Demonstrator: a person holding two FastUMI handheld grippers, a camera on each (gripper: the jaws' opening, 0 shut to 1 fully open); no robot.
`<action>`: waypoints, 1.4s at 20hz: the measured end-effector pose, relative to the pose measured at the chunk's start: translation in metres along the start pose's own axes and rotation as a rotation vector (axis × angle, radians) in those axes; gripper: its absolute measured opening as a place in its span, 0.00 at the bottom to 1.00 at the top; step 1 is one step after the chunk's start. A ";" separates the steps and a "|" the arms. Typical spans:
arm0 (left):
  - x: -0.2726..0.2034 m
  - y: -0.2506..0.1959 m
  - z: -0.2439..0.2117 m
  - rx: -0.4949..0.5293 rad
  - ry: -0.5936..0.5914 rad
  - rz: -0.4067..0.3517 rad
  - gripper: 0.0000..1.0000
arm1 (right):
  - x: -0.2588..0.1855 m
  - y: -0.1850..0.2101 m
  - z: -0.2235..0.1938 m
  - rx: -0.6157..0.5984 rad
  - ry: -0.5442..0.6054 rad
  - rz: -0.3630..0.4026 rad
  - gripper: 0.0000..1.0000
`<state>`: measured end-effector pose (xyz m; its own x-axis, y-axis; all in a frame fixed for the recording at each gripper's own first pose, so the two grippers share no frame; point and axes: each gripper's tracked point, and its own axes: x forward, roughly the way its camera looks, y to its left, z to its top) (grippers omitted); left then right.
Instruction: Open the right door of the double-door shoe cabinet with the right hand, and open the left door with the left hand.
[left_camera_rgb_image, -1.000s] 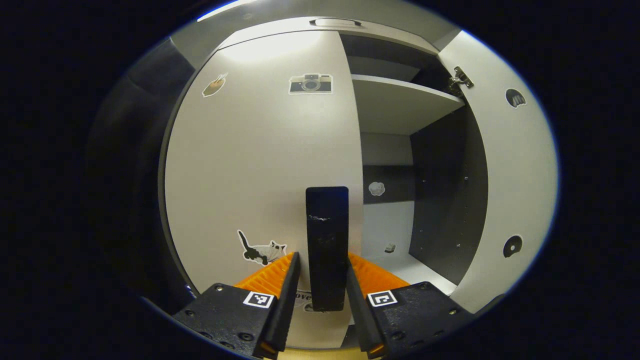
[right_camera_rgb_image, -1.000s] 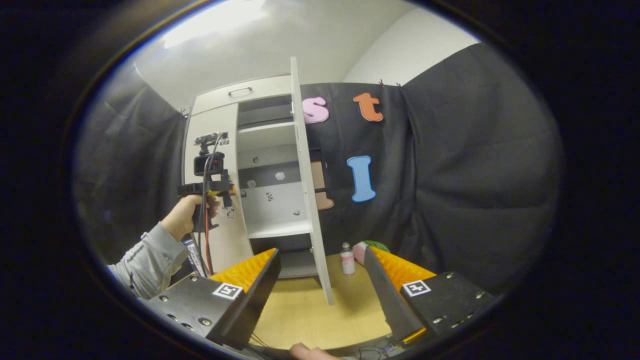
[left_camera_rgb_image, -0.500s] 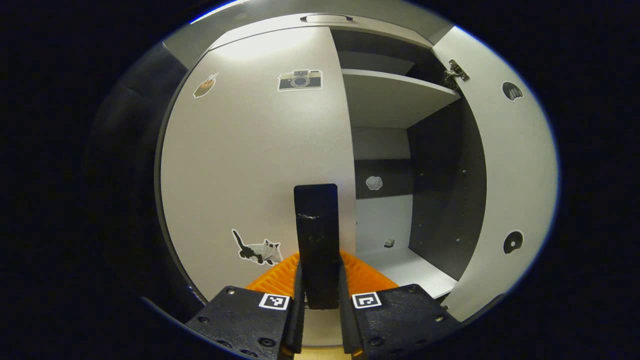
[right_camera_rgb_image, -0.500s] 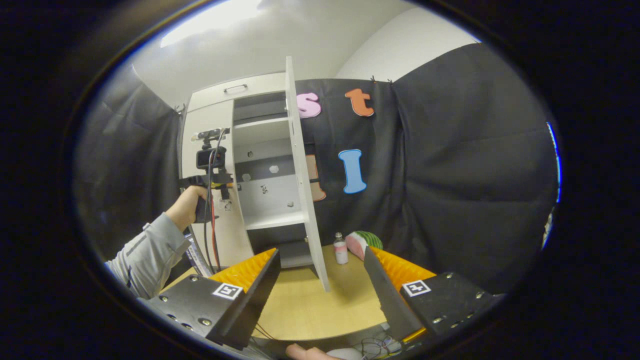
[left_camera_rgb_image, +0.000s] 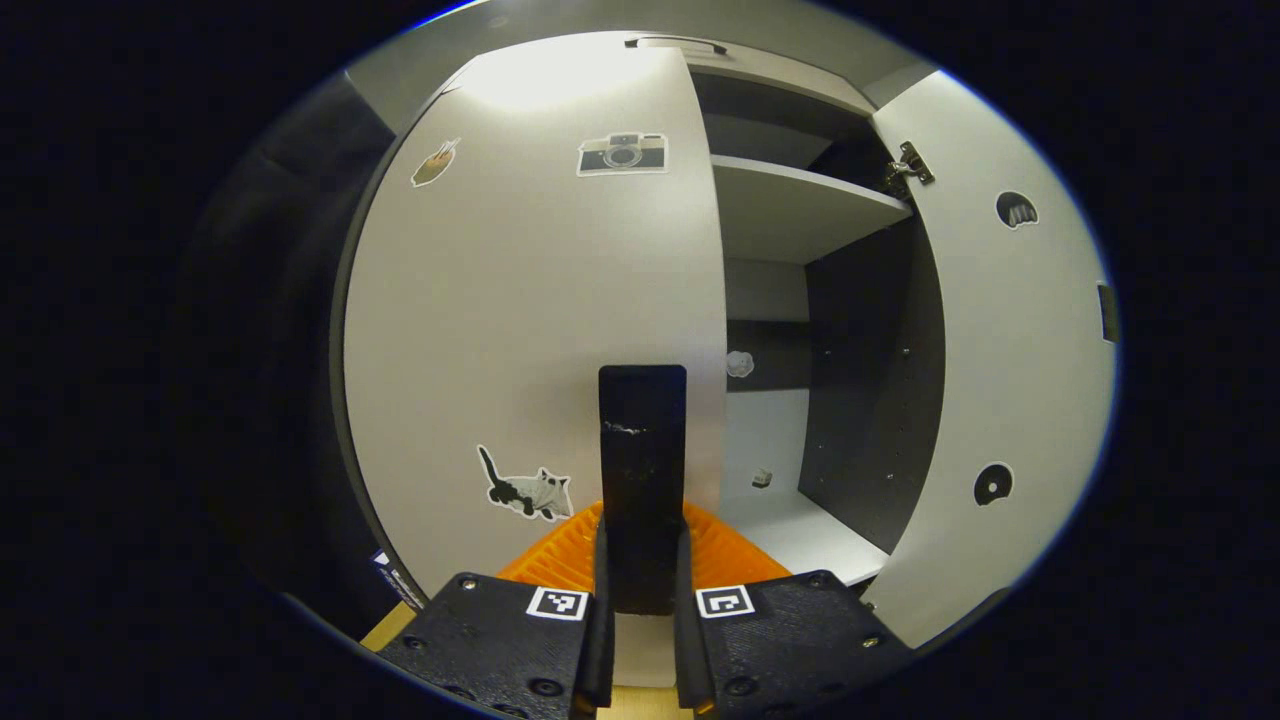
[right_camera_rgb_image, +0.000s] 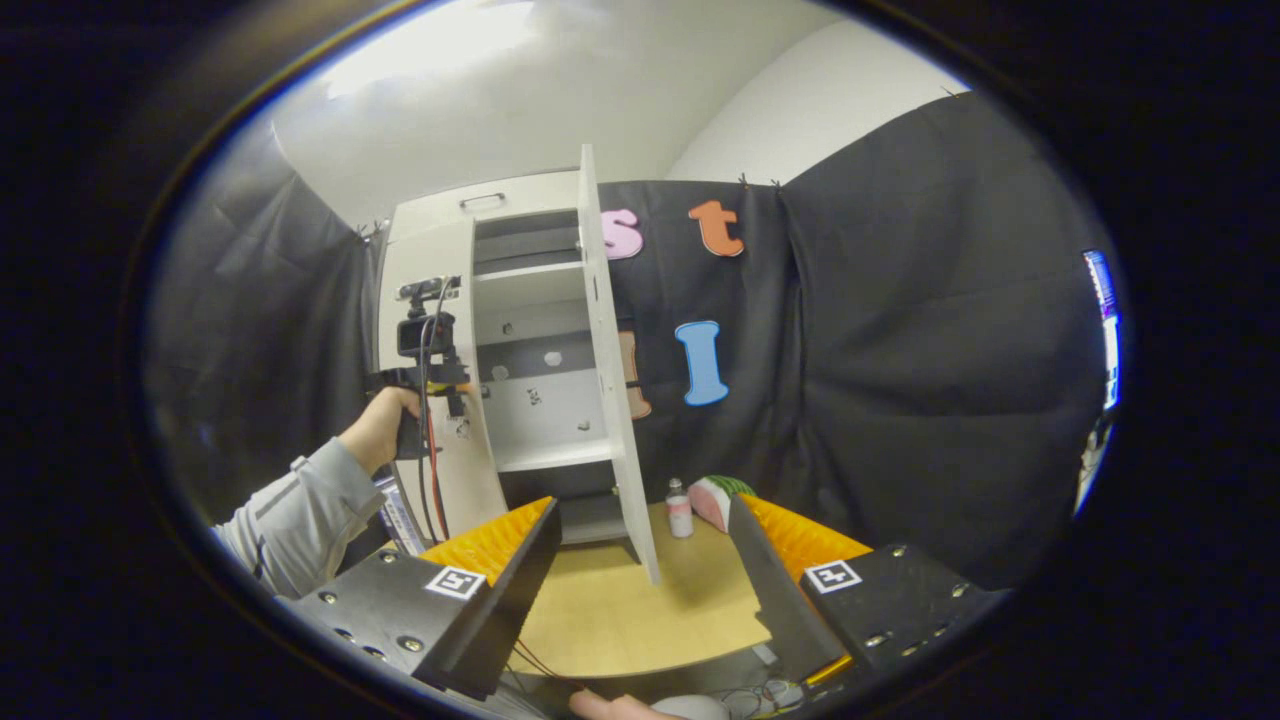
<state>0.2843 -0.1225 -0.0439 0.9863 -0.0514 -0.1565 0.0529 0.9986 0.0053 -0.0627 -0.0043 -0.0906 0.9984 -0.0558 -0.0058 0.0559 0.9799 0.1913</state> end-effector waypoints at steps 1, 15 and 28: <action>-0.002 0.000 0.000 -0.002 0.000 -0.011 0.25 | 0.000 0.001 -0.003 -0.001 0.003 0.001 0.99; -0.067 0.023 0.000 -0.021 -0.013 -0.115 0.25 | 0.013 0.027 -0.018 -0.022 0.031 0.000 1.00; -0.133 0.083 0.001 -0.037 -0.050 -0.102 0.24 | 0.008 0.070 -0.020 -0.065 0.012 0.063 0.97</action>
<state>0.1572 -0.0331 -0.0213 0.9827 -0.1524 -0.1050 0.1484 0.9879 -0.0451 -0.0504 0.0681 -0.0968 0.9999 0.0080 -0.0081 -0.0069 0.9918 0.1279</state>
